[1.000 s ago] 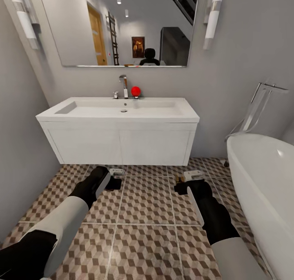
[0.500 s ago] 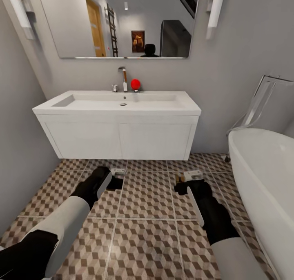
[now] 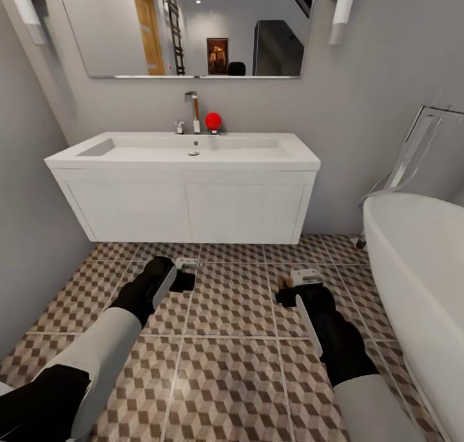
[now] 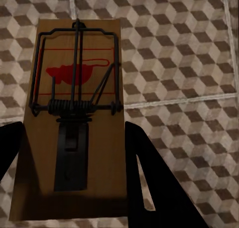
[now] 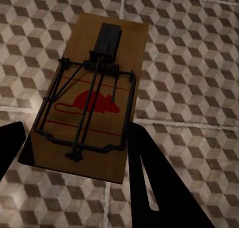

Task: Take the four mousetraps from the cabinet in the bathroom and place them on the bathroom floor. Make sure all four end up on the same floor surface, and ensure that at least two of them are either under or directly next to the same bathroom sink.

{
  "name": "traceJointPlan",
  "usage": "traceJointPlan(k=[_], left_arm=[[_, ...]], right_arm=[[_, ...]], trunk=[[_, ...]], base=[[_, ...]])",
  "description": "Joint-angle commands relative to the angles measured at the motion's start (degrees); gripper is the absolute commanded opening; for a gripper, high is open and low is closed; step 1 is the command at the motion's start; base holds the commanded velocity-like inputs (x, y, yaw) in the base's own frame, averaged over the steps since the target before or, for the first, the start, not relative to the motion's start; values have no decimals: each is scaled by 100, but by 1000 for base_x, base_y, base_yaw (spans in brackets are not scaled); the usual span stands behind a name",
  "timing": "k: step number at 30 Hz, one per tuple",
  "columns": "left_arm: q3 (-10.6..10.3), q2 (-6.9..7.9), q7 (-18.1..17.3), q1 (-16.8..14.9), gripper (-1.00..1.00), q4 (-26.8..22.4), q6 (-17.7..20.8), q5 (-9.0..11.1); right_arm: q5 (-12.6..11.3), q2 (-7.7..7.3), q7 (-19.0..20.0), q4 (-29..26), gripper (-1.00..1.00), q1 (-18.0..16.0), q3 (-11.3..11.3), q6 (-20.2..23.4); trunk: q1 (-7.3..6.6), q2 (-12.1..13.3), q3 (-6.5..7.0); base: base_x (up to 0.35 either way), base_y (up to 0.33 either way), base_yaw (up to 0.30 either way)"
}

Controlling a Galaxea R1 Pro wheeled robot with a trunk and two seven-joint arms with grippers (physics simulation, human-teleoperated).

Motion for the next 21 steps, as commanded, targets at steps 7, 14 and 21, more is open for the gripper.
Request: traceJointPlan(k=[7, 14, 21], left_arm=[[-10, 3, 28, -3, -100, -179, 31, 26], [-13, 3, 36, -3, -100, -409, 66, 32], [-17, 11, 37, -3, -100, -404, 71, 35]], right_arm=[[30, 0, -12, -11, -100, -4, 3, 30], [36, -1, -15, -89, -100, -4, 2, 36], [39, -14, -20, -372, -100, -4, 2, 44]], trunk=[[153, -285, -195], [307, -565, -385], [461, -846, -574]], base=[[0, 0, 0], [0, 0, 0], [0, 0, 0]])
